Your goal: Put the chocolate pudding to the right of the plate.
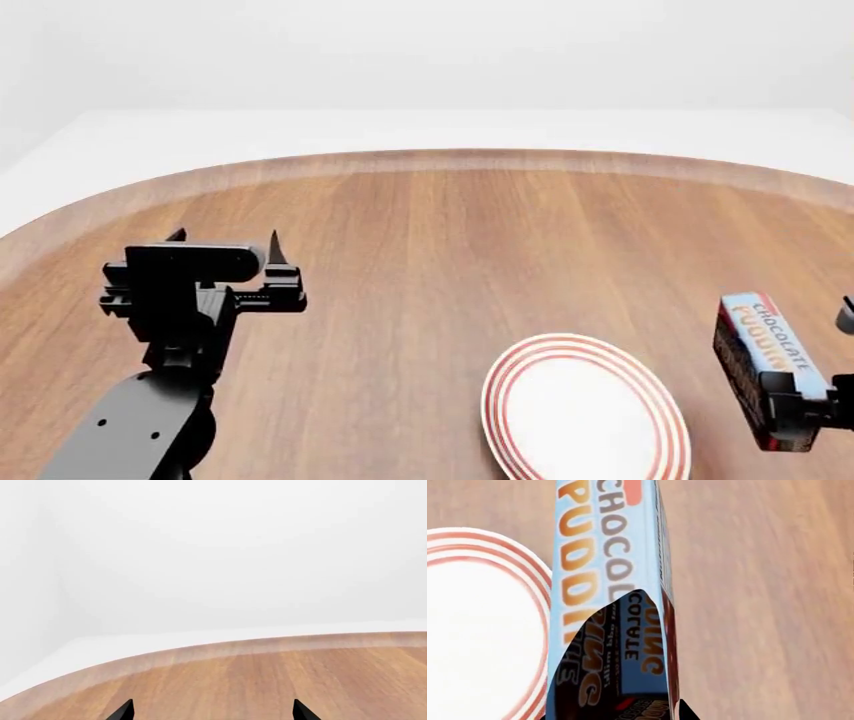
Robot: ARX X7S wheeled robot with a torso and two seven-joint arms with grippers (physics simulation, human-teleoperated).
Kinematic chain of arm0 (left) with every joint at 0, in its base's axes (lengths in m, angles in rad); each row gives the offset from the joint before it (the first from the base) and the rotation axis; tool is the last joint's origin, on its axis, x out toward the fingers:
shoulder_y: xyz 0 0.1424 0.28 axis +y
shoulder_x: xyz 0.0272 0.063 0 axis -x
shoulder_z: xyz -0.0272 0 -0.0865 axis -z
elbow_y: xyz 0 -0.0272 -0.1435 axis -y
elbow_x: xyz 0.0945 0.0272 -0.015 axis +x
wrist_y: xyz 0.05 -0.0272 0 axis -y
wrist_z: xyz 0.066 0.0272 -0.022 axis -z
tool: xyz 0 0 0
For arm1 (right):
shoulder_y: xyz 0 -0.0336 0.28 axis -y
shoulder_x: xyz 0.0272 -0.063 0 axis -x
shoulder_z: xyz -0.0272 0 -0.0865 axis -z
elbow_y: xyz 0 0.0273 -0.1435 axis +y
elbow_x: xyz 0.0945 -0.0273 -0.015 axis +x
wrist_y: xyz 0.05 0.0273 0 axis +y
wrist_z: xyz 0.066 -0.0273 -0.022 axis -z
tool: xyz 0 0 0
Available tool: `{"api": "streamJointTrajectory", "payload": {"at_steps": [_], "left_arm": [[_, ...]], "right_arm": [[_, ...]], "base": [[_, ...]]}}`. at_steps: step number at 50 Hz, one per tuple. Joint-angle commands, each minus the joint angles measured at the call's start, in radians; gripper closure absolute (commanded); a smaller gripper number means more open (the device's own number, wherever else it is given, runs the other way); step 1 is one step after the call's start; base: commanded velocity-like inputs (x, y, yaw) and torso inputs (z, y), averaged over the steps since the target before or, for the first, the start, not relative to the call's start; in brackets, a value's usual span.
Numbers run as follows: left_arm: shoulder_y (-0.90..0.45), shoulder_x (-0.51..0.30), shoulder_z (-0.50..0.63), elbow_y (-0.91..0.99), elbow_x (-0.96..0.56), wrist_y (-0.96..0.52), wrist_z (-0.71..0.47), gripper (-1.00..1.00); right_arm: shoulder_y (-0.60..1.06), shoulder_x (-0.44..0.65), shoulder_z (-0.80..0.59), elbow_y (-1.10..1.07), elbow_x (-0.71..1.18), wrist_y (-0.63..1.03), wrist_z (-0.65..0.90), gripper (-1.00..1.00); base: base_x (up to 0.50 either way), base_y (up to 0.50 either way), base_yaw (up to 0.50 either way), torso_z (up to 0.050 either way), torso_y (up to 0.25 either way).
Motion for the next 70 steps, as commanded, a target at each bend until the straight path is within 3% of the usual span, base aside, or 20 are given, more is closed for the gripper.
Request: {"api": "streamJointTrajectory", "payload": {"at_steps": [1,21,36,37,50,65,70], "left_arm": [[0.004,-0.002,0.002,0.000,-0.003,0.003,-0.003,-1.00],[0.006,-0.006,0.005,0.001,-0.007,0.007,-0.007,-1.00],[0.010,-0.011,0.004,0.006,-0.012,0.007,-0.012,-1.00],[0.009,-0.012,0.004,0.007,-0.012,0.005,-0.012,-1.00],[0.003,-0.015,0.009,0.012,-0.014,-0.001,-0.016,-1.00],[0.005,-0.016,0.015,0.008,-0.017,0.005,-0.018,-1.00],[0.002,-0.016,0.015,0.007,-0.019,0.006,-0.018,-1.00]], "right_arm": [[-0.008,-0.025,-0.010,0.125,-0.047,-0.083,-0.019,1.00],[0.009,-0.107,-0.097,0.305,-0.127,-0.213,-0.111,1.00],[0.029,-0.107,-0.092,0.327,-0.128,-0.209,-0.106,1.00],[0.037,-0.113,-0.076,0.345,-0.132,-0.221,-0.081,-1.00],[0.076,-0.096,-0.059,0.299,-0.122,-0.194,-0.058,-1.00],[0.257,-0.012,0.097,-0.004,0.006,-0.054,0.055,-1.00],[0.248,-0.011,0.126,-0.064,0.048,-0.041,0.057,-1.00]], "base": [[0.00,0.00,0.00,0.000,0.000],[0.00,0.00,0.00,0.000,0.001],[0.00,0.00,0.00,0.000,0.000],[0.00,0.00,0.00,0.000,0.000],[0.00,0.00,0.00,0.000,0.000],[0.00,0.00,0.00,0.000,0.000],[0.00,0.00,0.00,0.000,0.000]]}}
